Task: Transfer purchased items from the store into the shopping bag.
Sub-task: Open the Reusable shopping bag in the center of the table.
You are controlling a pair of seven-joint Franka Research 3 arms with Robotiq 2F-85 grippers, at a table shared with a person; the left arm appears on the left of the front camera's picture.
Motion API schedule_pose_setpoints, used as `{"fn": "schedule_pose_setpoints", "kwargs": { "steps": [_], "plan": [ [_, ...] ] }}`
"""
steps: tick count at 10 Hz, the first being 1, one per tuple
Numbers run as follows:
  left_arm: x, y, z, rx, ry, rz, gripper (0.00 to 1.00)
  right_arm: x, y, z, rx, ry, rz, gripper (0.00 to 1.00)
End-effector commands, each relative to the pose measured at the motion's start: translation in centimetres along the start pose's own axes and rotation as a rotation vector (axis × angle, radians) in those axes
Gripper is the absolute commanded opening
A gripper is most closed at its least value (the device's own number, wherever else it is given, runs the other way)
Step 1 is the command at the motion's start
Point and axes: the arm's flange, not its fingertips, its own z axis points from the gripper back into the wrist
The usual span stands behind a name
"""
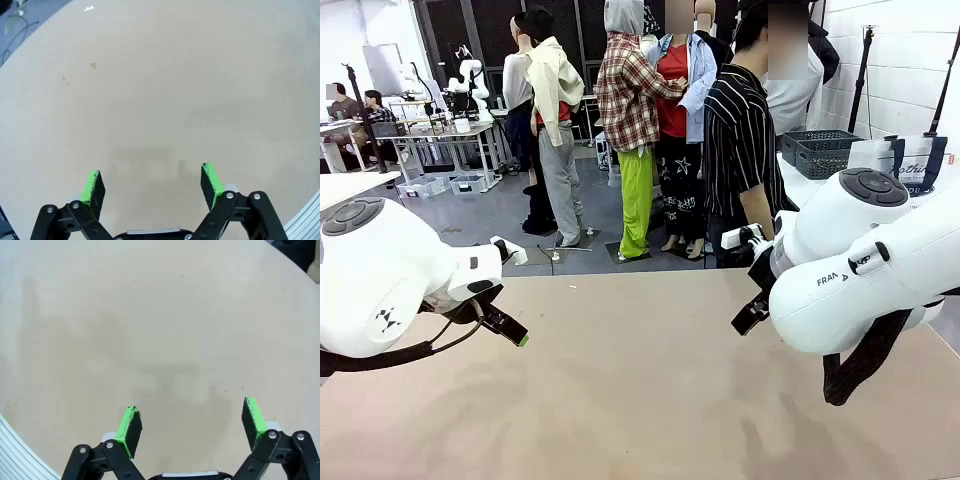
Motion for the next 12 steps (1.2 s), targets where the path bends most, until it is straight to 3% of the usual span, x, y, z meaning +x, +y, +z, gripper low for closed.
{"fn": "schedule_pose_setpoints", "kwargs": {
  "steps": [1, 12],
  "plan": [
    [0.0, 0.0, 0.01, 0.0, 0.0, 0.0, 1.0, 0.0, 0.0, 0.0, 0.0, 0.0, 0.0, 1.0],
    [0.03, -0.13, 0.0, -0.001, 0.0, -0.003, 1.0, 0.01, 0.02, 0.0, 0.0, 0.0, 0.001, 1.0]
  ]
}}
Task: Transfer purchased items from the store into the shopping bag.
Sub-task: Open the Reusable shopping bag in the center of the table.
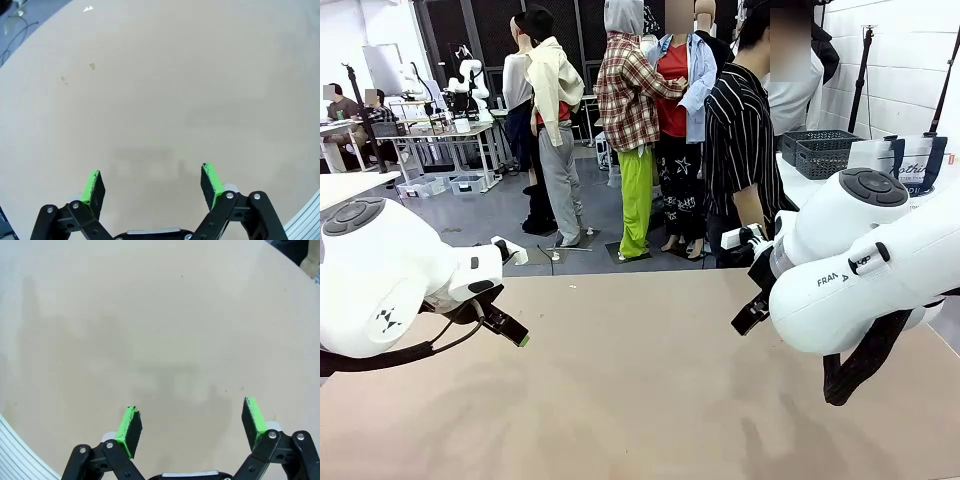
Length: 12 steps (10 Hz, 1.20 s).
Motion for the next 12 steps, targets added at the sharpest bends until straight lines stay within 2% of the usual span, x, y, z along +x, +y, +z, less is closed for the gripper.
{"fn": "schedule_pose_setpoints", "kwargs": {
  "steps": [1, 3, 4, 5, 6, 7, 8, 10, 11, 12],
  "plan": [
    [1.5, 2.1, 2.4, 0.075, -0.076, 0.017, 1.0, 1.6, -1.3, 2.0, -0.045, -0.066, 0.009, 1.0],
    [2.6, 7.4, 8.6, 0.19, -0.183, 0.07, 1.0, 4.1, -5.3, 7.2, -0.178, -0.181, -0.04, 1.0],
    [1.3, 10.4, 11.4, 0.215, -0.194, 0.137, 1.0, 4.0, -8.9, 10.3, -0.246, -0.229, -0.094, 1.0],
    [-1.0, 13.3, 13.1, 0.277, -0.179, 0.198, 1.0, 2.9, -12.5, 12.3, -0.305, -0.258, -0.205, 1.0],
    [-4.1, 15.8, 14.2, 0.322, -0.154, 0.285, 1.0, 0.8, -15.8, 13.9, -0.33, -0.286, -0.297, 1.0],
    [-7.4, 17.6, 14.9, 0.308, -0.155, 0.332, 1.0, -1.6, -18.8, 14.9, -0.366, -0.298, -0.362, 1.0],
    [-10.9, 18.9, 15.2, 0.311, -0.16, 0.436, 1.0, -5.2, -21.4, 16.5, -0.426, -0.284, -0.455, 1.0],
    [-16.3, 20.7, 16.0, 0.313, -0.172, 0.582, 1.0, -12.2, -24.1, 16.6, -0.49, -0.238, -0.631, 1.0],
    [-18.1, 21.2, 15.9, 0.316, -0.167, 0.632, 1.0, -15.7, -24.7, 16.8, -0.51, -0.238, -0.717, 1.0],
    [-19.5, 21.1, 15.7, 0.305, -0.173, 0.664, 1.0, -19.2, -24.7, 17.5, -0.517, -0.278, -0.809, 1.0]
  ]
}}
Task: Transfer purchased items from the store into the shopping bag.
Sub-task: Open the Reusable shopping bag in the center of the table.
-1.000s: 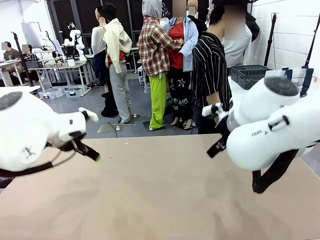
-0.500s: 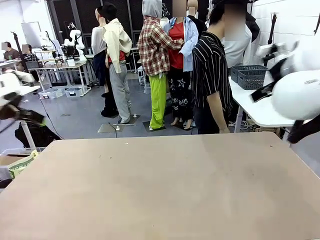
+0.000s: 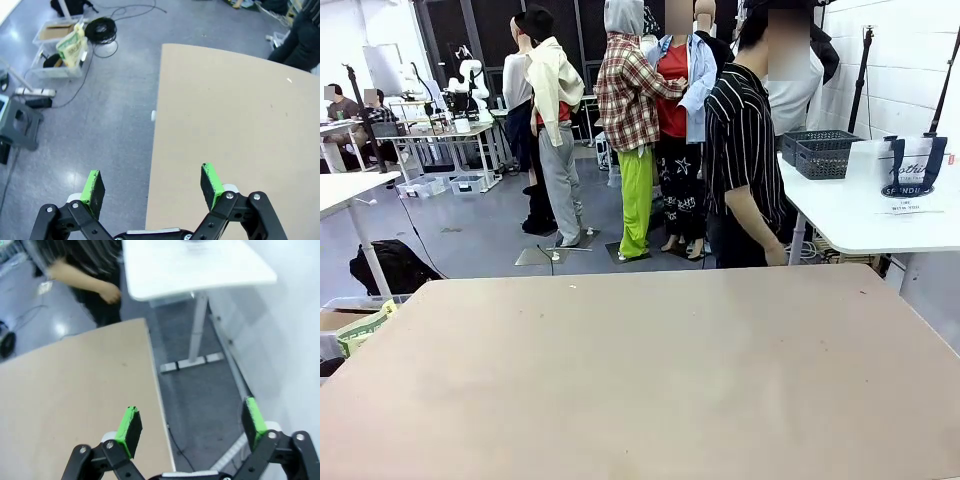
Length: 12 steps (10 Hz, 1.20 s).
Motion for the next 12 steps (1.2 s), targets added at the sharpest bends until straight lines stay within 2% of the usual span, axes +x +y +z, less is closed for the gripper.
{"fn": "schedule_pose_setpoints", "kwargs": {
  "steps": [1, 2, 3, 12],
  "plan": [
    [-9.0, -1.1, 0.7, -0.01, 0.01, 0.056, 1.0, -7.5, -0.5, 1.7, -0.002, -0.042, -0.129, 1.0],
    [-8.7, -0.8, 0.6, -0.016, 0.005, 0.101, 1.0, -8.2, -0.8, 1.5, 0.007, -0.016, -0.13, 1.0],
    [-0.6, 1.2, -0.1, -0.001, 0.006, 0.042, 1.0, -0.7, -2.3, -0.2, -0.018, 0.006, -0.073, 1.0],
    [-0.6, 1.2, -0.1, -0.001, 0.006, 0.042, 1.0, -0.7, -2.3, -0.2, -0.018, 0.006, -0.073, 1.0]
  ]
}}
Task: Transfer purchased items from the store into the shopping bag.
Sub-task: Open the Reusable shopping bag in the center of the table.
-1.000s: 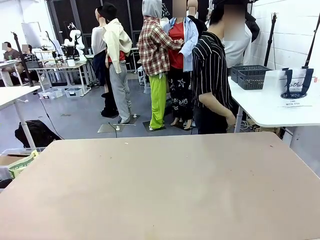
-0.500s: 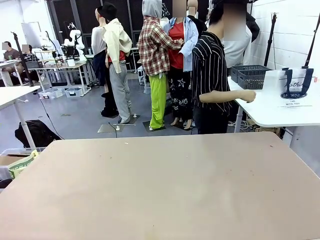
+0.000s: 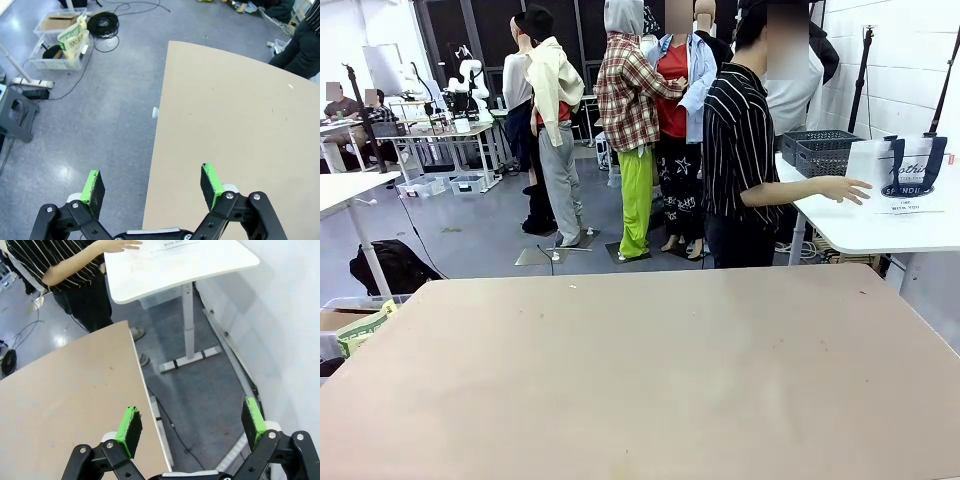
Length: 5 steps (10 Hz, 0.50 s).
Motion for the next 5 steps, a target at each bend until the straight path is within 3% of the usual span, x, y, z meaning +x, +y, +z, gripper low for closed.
{"fn": "schedule_pose_setpoints", "kwargs": {
  "steps": [1, 5],
  "plan": [
    [-0.05, 0.41, 0.06, 0.006, -0.001, -0.01, 1.0, 0.04, -0.13, 0.12, -0.005, -0.002, 0.009, 1.0],
    [-0.05, 0.41, 0.06, 0.006, -0.001, -0.01, 1.0, 0.04, -0.13, 0.12, -0.005, -0.002, 0.009, 1.0]
  ]
}}
